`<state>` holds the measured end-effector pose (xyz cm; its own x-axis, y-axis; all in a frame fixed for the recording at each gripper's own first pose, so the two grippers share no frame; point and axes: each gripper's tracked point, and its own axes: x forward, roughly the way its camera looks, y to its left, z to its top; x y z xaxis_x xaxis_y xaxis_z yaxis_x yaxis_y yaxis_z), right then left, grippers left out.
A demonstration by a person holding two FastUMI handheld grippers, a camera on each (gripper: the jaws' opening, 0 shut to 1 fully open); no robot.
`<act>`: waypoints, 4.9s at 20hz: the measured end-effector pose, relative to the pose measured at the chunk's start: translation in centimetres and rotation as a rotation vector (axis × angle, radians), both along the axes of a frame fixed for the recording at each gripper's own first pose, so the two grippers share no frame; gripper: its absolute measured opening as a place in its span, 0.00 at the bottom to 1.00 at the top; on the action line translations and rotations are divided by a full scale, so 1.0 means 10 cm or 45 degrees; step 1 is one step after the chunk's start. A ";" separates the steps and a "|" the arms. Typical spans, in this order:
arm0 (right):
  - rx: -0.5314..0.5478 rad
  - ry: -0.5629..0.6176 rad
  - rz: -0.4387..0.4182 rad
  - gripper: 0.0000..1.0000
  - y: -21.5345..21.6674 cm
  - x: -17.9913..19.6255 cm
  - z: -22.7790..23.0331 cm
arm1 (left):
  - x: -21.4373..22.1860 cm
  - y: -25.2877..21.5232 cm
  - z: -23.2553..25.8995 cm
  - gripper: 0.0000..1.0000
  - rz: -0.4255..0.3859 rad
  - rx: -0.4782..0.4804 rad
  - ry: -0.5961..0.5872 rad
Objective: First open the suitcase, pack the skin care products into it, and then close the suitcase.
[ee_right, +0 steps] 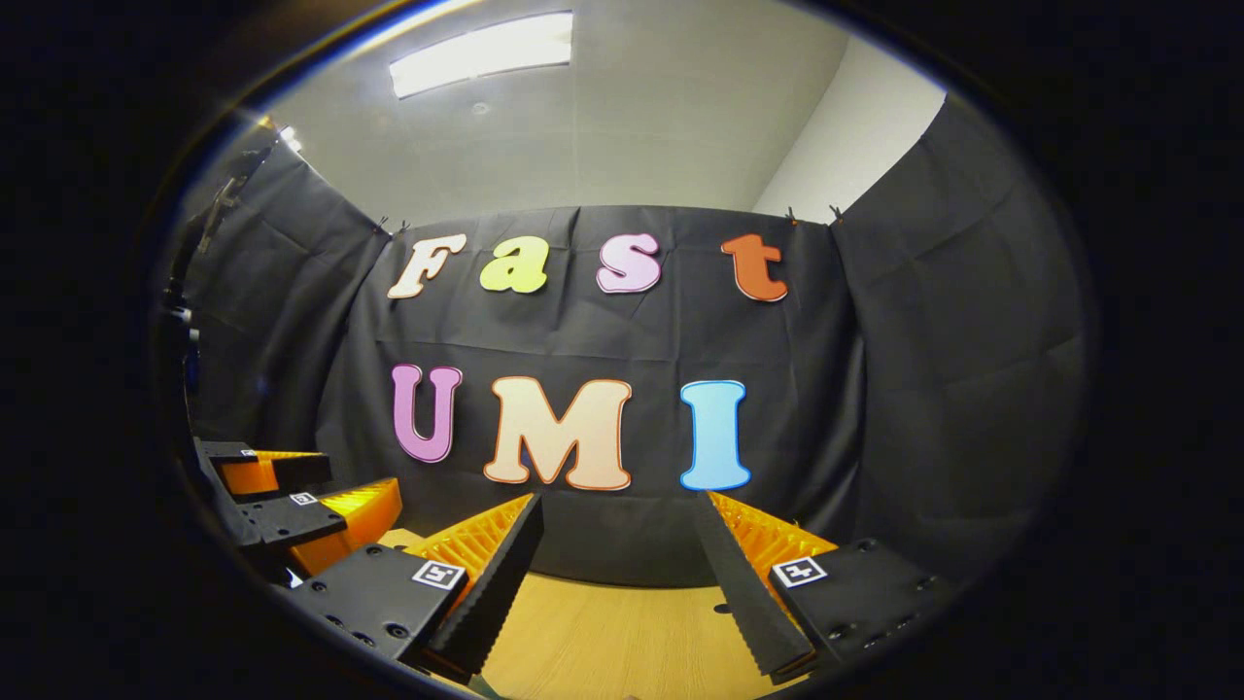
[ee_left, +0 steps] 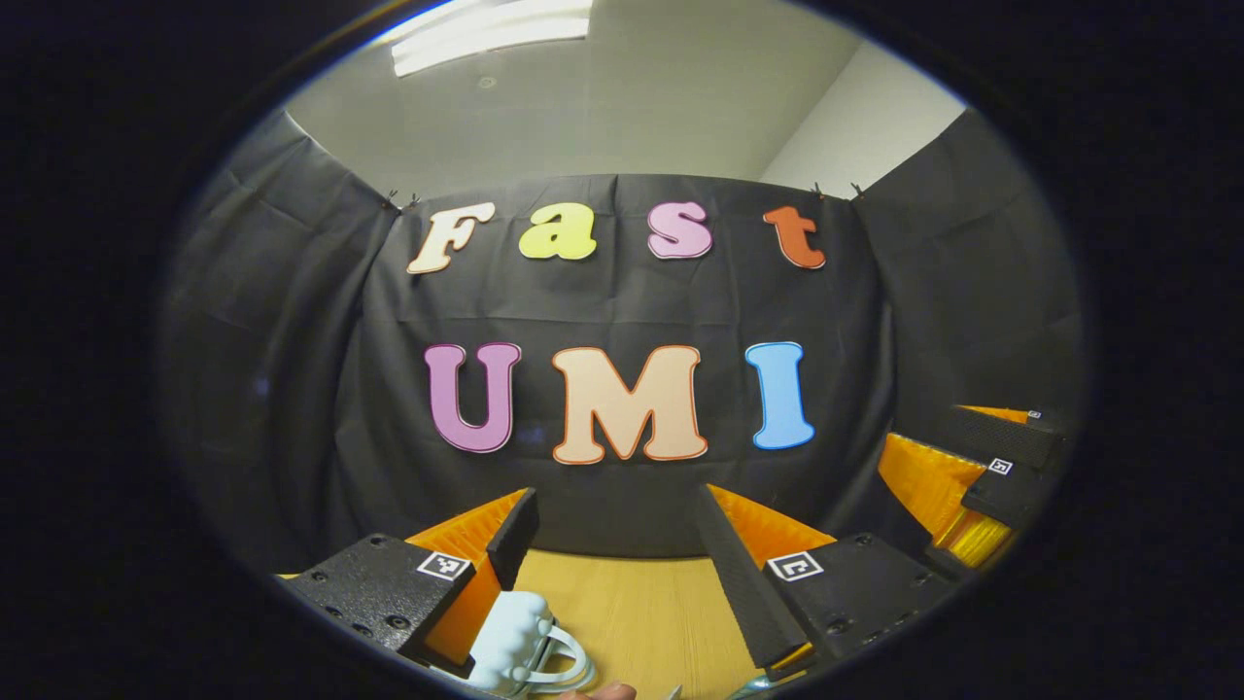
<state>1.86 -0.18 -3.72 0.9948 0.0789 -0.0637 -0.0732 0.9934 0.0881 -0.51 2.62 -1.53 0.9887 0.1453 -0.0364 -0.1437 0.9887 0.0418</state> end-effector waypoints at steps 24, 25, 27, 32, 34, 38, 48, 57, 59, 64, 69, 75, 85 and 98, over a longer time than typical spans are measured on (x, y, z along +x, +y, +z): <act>-0.051 0.259 -0.141 0.99 0.37 0.26 -0.83 | 0.20 0.85 -2.05 0.98 -0.013 -0.034 0.668; -0.056 0.283 -0.151 0.99 0.38 0.26 -0.89 | 0.18 0.82 -2.18 0.97 -0.026 -0.038 0.726; -0.063 0.322 -0.168 0.96 0.38 0.25 -0.99 | 0.16 0.74 -2.44 0.98 -0.058 -0.050 0.826; -0.087 0.383 -0.206 0.99 0.28 0.23 -1.13 | 0.03 0.57 -3.02 0.98 -0.068 -0.160 1.081; -0.102 0.388 -0.222 0.99 0.20 0.24 -1.16 | -0.05 0.53 -3.20 0.98 -0.059 -0.197 1.182; -0.116 0.399 -0.235 0.99 0.11 0.24 -1.21 | -0.18 0.45 -3.50 0.96 -0.055 -0.248 1.352; -0.207 0.389 -0.198 0.99 0.11 0.24 -1.24 | -0.35 0.53 -3.75 0.16 -0.056 -0.299 1.525; -0.230 0.306 -0.092 0.99 0.41 0.31 -1.10 | -0.27 0.45 -3.24 0.01 -0.222 -0.198 1.413; -0.220 0.274 -0.063 0.98 0.52 0.34 -1.03 | -0.21 0.50 -3.04 0.01 -0.241 -0.131 1.383; -0.184 0.232 0.006 1.00 0.80 0.37 -1.01 | 0.01 0.87 -2.37 0.04 -0.241 -0.158 1.266; -0.159 0.205 0.038 0.99 1.05 0.44 -0.95 | 0.24 1.57 -1.79 0.01 -0.153 -0.180 1.107; -0.146 0.197 0.047 0.98 1.38 0.49 -0.94 | 0.32 2.30 -1.55 0.01 -0.115 -0.146 1.039; -0.130 0.189 0.006 0.98 2.02 0.65 -0.94 | 0.25 3.79 -1.49 0.01 0.042 -0.065 0.985; -0.184 0.162 0.106 0.98 2.79 0.89 -0.89 | -0.22 5.42 -2.29 0.01 0.356 -0.308 1.074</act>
<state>10.75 27.69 -12.63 0.9685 0.1418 -0.2050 -0.1533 0.9873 -0.0414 -2.68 56.86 -24.47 0.5508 0.2691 -0.7901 -0.3944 0.9182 0.0378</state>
